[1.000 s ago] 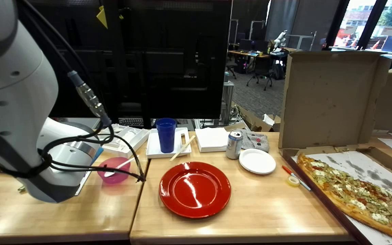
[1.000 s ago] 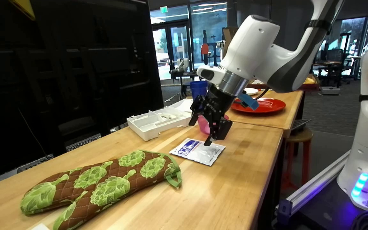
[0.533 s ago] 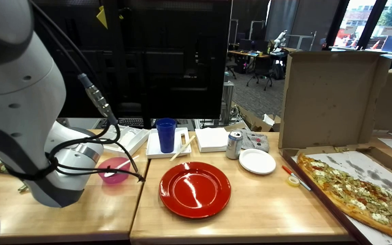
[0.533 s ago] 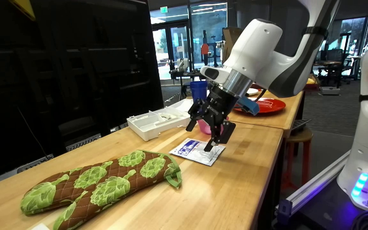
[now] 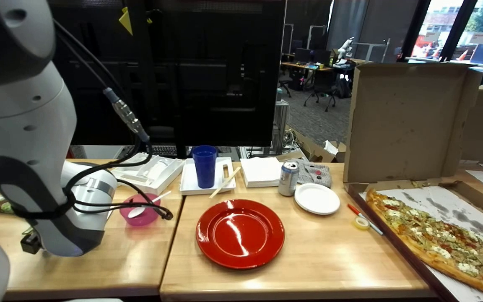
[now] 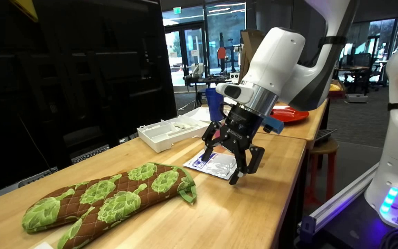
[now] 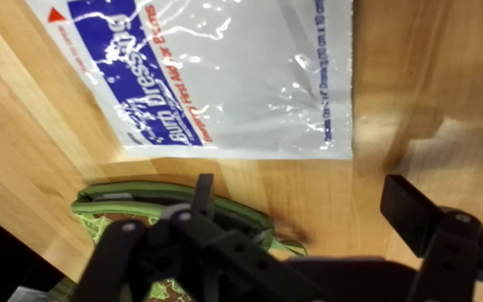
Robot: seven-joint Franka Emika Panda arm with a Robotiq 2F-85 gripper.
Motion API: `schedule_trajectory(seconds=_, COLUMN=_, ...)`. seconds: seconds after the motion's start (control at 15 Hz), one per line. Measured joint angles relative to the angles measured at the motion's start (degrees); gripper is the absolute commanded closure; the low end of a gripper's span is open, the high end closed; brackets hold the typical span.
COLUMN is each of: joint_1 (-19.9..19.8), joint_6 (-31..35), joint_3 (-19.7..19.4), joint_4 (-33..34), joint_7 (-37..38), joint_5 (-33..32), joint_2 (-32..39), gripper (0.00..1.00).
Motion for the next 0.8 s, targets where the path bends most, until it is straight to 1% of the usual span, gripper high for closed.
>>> schedule_trajectory(seconds=0.2, joint_1=0.42, joint_6=-0.01, joint_3=0.55, joint_4=2.52, joint_7=2.28, joint_5=-3.88, joint_2=2.01, gripper=0.0)
schedule_trajectory(seconds=0.4, joint_1=0.37, joint_6=0.03, joint_3=0.71, joint_4=4.62, joint_7=6.18, joint_5=-9.06, joint_2=2.84, gripper=0.0)
schedule_trajectory(seconds=0.6, joint_1=0.37, joint_6=-0.13, joint_3=0.71, joint_4=6.21, joint_7=12.45, joint_5=-15.28, joint_2=2.98, gripper=0.0)
schedule_trajectory(seconds=0.8, joint_1=0.38, joint_6=-0.44, joint_3=0.69, joint_4=7.39, joint_7=20.28, joint_5=-22.07, joint_2=2.69, gripper=0.0)
